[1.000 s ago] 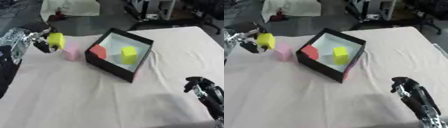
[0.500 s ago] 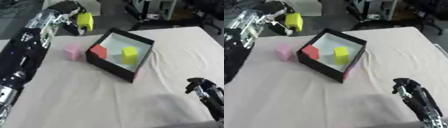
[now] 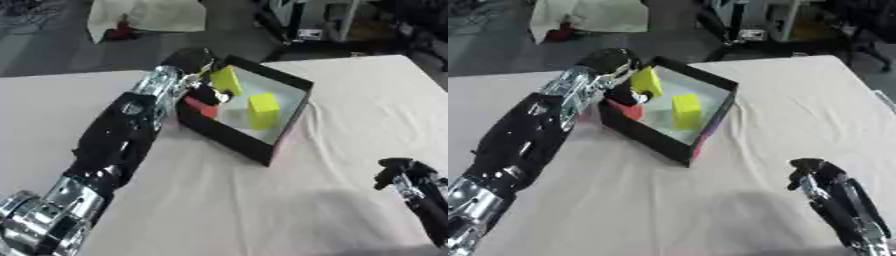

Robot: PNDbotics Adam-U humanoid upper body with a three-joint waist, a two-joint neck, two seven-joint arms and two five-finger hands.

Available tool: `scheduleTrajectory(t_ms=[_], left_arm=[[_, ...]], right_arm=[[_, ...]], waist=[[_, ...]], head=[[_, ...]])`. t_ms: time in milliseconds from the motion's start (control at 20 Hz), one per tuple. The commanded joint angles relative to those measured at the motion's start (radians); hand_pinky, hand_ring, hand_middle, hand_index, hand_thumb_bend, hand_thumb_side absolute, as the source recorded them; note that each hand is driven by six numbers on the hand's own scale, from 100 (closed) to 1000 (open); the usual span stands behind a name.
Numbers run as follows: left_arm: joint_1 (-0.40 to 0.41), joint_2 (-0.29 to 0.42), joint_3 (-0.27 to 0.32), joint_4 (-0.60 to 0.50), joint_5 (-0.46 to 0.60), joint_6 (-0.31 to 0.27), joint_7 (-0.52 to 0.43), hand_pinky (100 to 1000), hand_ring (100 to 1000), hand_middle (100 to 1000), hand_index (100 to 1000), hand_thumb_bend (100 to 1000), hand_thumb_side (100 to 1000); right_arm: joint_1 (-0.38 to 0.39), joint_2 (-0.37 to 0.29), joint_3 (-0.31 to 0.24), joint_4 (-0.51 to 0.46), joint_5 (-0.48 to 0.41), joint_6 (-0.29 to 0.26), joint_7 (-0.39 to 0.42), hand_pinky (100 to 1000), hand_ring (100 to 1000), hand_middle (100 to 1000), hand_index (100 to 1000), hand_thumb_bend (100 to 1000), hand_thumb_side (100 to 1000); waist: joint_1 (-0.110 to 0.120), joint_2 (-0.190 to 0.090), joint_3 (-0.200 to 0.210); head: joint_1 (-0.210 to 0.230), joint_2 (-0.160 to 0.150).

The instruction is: Pick up objects on the table and place them in the box.

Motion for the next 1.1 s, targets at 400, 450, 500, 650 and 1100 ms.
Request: scheduleTrajectory(t_ms=[400,450,500,650,1100], left_arm=[[-0.043,0.069,0.005,-0.056,0.071,0.027,0.027,807,819,854,924,475,892],[-0.051,0.090,0.006,-0.064,0.082,0.017,-0.009,810,820,854,925,451,877],[-0.058,0.110,0.010,-0.069,0.096,0.008,-0.060,815,824,863,932,428,888],[-0.075,0.169,0.047,-0.078,0.125,0.027,-0.214,810,820,857,930,418,865],[-0.053,0.216,0.148,0.044,0.034,0.220,-0.301,800,816,870,939,499,830]], right_arm=[[-0.003,-0.006,-0.002,-0.009,-0.004,-0.001,0.002,714,493,492,678,100,569],[-0.003,-0.006,-0.002,-0.009,-0.004,-0.001,0.001,713,493,492,678,100,569],[-0.003,-0.006,-0.002,-0.009,-0.003,-0.001,0.001,713,493,492,678,100,570],[-0.001,-0.007,-0.003,-0.009,-0.002,0.000,0.000,714,493,492,678,100,574],[0.001,-0.006,-0.006,-0.009,0.000,-0.001,-0.002,714,493,492,678,100,570]], waist=[[-0.017,0.000,0.004],[-0.016,-0.001,0.006],[-0.015,-0.001,0.007],[-0.013,-0.003,0.012],[-0.014,-0.003,0.014]], head=[[0.004,-0.002],[0.003,-0.002],[0.001,-0.002],[-0.001,-0.002],[-0.008,-0.002]])
